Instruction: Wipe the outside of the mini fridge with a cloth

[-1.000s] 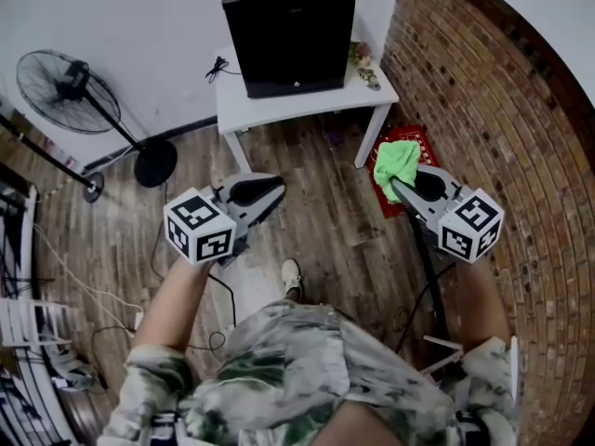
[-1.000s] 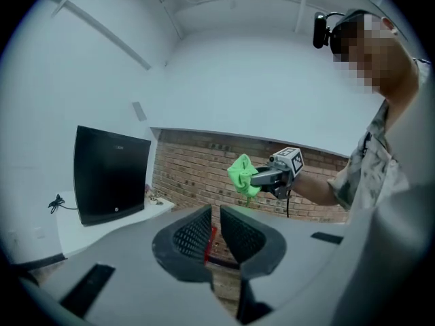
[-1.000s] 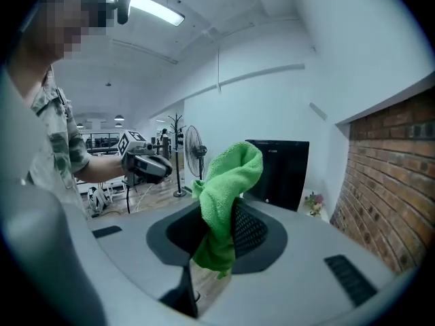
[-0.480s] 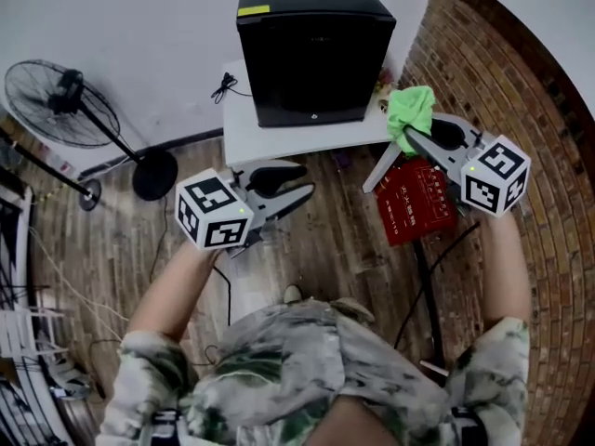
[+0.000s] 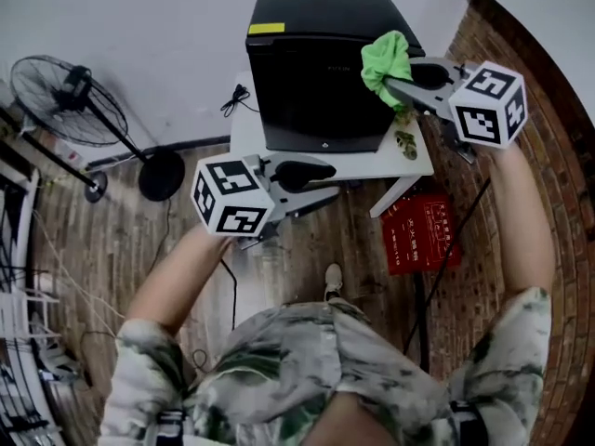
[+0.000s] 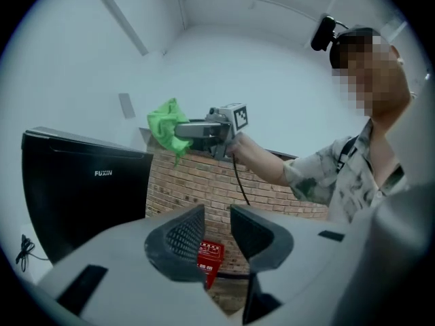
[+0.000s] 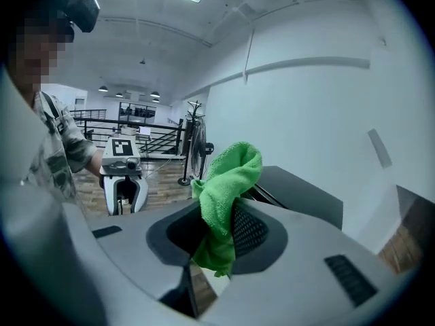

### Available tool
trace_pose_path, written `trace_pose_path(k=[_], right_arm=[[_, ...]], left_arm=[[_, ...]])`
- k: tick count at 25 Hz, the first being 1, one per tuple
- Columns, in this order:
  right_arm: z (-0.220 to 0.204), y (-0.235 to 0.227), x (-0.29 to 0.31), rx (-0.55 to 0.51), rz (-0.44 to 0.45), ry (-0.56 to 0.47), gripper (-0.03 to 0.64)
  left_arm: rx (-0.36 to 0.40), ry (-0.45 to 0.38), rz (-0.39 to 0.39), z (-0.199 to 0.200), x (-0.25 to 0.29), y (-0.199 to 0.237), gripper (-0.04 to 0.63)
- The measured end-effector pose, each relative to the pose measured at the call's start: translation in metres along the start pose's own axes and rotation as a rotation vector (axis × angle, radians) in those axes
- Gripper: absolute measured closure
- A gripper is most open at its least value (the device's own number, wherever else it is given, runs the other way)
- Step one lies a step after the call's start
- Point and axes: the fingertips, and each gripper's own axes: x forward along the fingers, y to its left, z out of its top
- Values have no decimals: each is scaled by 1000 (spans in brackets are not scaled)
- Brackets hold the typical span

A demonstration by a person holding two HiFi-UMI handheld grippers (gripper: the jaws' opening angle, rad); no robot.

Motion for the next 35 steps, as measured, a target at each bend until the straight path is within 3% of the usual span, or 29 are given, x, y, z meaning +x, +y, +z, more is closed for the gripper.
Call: trace_pose_path(k=[4,9,18,29,35], right_arm=[[28,-41,45,-89,109,55,512],[30,-79,80,-202,209,94,512],[52,-97,169,-367,336,192,512],[41,-108,237,-421,291,317,512],[28,-132,239,-368,209,363,512]], left_arm=[[-13,-15,-15,35,26,33,469],[4,-16,-1,56,87,61,469],[-15,-34,15,72,113,108,469],[26,8,-77,88,93,137,471],[41,27,-140,89,78,148,469]])
